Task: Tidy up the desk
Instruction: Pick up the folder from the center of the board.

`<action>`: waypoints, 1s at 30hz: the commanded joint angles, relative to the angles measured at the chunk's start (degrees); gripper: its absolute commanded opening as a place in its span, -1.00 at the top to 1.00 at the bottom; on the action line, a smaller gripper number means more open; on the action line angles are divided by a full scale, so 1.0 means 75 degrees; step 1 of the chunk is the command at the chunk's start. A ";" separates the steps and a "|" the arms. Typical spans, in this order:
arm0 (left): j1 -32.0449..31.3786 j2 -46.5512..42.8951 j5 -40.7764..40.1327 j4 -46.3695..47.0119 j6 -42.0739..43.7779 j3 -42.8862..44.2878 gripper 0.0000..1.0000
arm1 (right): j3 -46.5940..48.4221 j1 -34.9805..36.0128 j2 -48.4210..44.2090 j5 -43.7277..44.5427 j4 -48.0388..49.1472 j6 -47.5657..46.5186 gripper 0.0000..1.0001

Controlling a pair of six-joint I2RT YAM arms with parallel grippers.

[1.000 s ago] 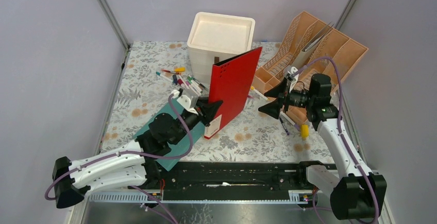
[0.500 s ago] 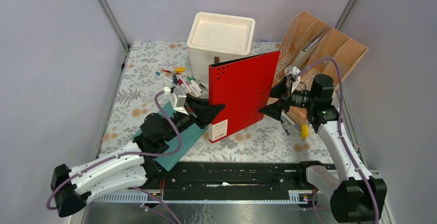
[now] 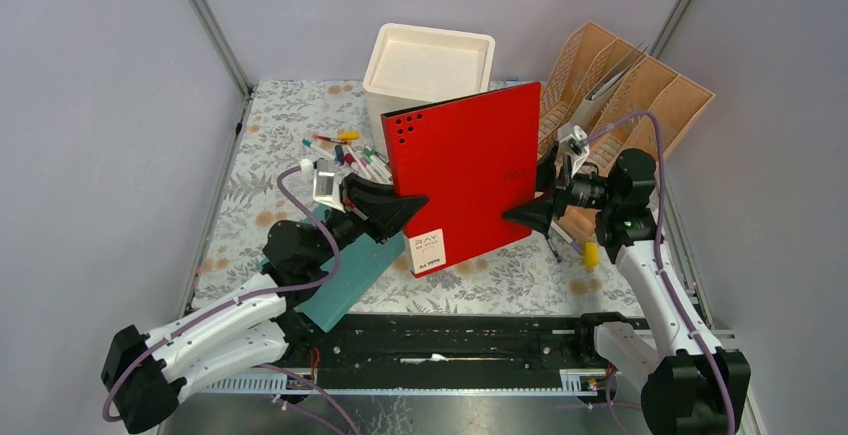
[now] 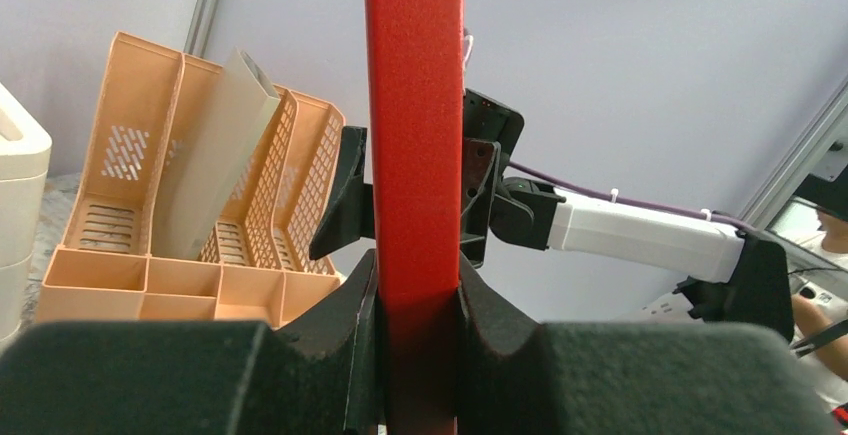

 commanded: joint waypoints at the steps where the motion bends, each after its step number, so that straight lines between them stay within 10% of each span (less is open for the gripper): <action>1: 0.0322 0.0129 0.0507 0.1850 -0.0942 0.0027 1.00 | 0.0093 0.0122 -0.0016 -0.0260 0.0666 0.0620 -0.99; 10: 0.0873 0.0729 0.0864 0.2528 -0.1727 -0.0101 1.00 | 0.0168 0.0355 0.0046 -0.0371 0.0887 0.1075 -0.47; 18: 0.1186 0.0749 0.1227 0.1845 -0.1582 0.0056 1.00 | 0.0265 0.0355 -0.0084 -0.0448 0.1081 0.1244 1.00; 23: 0.1617 0.0615 0.2148 -0.0558 -0.0883 0.0985 0.21 | 0.0567 0.0344 -0.0207 -0.0568 -0.0129 -0.0006 1.00; 27: 0.1813 0.0758 0.3045 -0.2387 -0.0170 0.1962 -0.81 | 0.0677 0.0341 -0.0204 -0.0705 -0.0576 -0.0402 1.00; 30: 0.1834 0.1133 0.3660 -0.3838 0.0463 0.2995 -0.92 | 0.0671 0.0341 -0.0171 -0.0780 -0.0589 -0.0445 1.00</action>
